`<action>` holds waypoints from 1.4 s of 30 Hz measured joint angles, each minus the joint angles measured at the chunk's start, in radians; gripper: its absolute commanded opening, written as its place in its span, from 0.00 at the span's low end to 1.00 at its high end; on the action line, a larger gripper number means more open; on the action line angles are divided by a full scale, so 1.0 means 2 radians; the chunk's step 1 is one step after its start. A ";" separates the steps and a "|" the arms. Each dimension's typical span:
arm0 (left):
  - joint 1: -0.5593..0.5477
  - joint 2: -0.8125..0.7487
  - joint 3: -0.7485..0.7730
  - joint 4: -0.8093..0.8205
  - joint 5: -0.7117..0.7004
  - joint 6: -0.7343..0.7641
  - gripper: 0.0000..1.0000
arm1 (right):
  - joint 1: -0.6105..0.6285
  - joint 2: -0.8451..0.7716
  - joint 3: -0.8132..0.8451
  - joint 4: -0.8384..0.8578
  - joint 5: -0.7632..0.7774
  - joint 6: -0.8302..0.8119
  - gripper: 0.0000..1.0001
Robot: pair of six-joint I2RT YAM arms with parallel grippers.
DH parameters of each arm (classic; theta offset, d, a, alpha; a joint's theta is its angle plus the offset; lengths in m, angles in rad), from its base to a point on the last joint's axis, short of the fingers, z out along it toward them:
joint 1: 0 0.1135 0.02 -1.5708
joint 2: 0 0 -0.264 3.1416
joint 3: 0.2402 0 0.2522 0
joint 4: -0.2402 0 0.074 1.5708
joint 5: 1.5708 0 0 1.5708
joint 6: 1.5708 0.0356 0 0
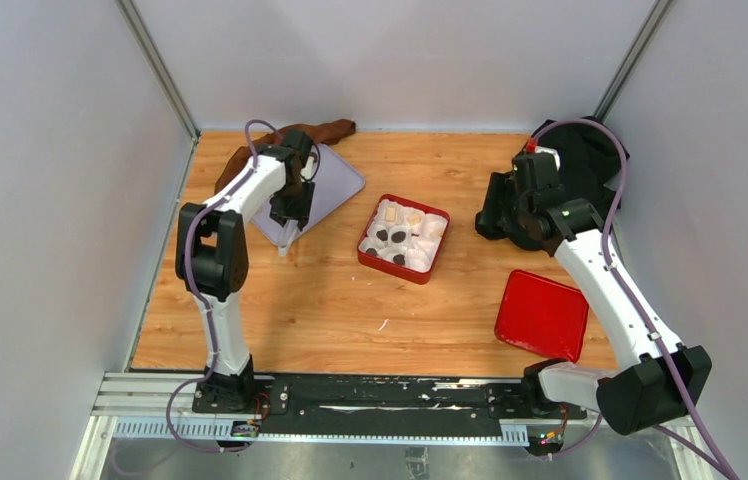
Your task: Pack the chocolate
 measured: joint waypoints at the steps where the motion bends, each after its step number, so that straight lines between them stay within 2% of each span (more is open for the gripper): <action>1: 0.001 0.003 0.002 0.000 -0.002 0.000 0.47 | 0.000 0.000 0.000 0.000 0.000 0.000 0.92; 12: 0.006 0.030 0.036 0.003 -0.014 -0.002 0.47 | 0.000 0.018 0.011 -0.002 0.000 -0.004 0.92; 35: 0.029 0.088 0.107 0.003 0.008 -0.002 0.46 | 0.000 0.028 0.015 -0.002 0.000 -0.004 0.92; 38: 0.031 0.096 0.118 0.003 0.010 -0.002 0.39 | 0.000 0.029 0.019 -0.002 0.000 -0.004 0.92; 42: 0.033 0.099 0.121 0.004 0.012 0.000 0.24 | 0.000 0.029 0.020 -0.002 0.000 -0.003 0.92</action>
